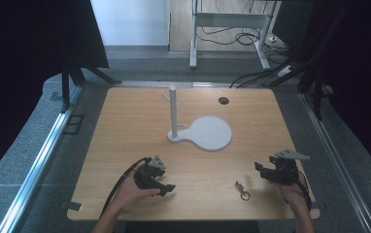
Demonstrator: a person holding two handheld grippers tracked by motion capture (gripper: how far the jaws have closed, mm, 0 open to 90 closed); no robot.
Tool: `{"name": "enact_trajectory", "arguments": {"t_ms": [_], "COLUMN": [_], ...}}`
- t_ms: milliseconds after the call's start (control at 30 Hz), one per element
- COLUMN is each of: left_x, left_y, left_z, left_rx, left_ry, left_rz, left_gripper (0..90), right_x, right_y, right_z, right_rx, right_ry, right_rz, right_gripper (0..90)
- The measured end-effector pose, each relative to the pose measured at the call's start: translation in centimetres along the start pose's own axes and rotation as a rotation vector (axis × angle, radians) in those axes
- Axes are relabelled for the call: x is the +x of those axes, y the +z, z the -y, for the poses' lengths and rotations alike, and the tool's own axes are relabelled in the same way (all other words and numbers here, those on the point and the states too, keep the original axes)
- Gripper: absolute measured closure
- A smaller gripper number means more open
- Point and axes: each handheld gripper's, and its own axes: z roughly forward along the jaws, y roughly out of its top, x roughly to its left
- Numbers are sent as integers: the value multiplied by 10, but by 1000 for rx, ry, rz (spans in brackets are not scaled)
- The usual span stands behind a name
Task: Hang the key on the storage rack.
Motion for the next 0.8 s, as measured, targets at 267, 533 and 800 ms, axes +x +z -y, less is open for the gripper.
{"name": "enact_trajectory", "arguments": {"t_ms": [267,533,800], "left_x": [0,-2,-4], "left_y": [-3,0,1], "left_z": [0,0,-2], "left_rx": [-24,-19,-6], "left_ry": [-12,-5,14], "left_rz": [-20,2,20], "left_gripper": [276,274,274], "right_x": [-3,-4,4], "right_y": [-9,-13,-7], "right_z": [1,1,3], "right_rx": [-14,-4,31], "right_ry": [-1,-4,-38], "right_rz": [14,12,20], "right_gripper": [355,363,365]}}
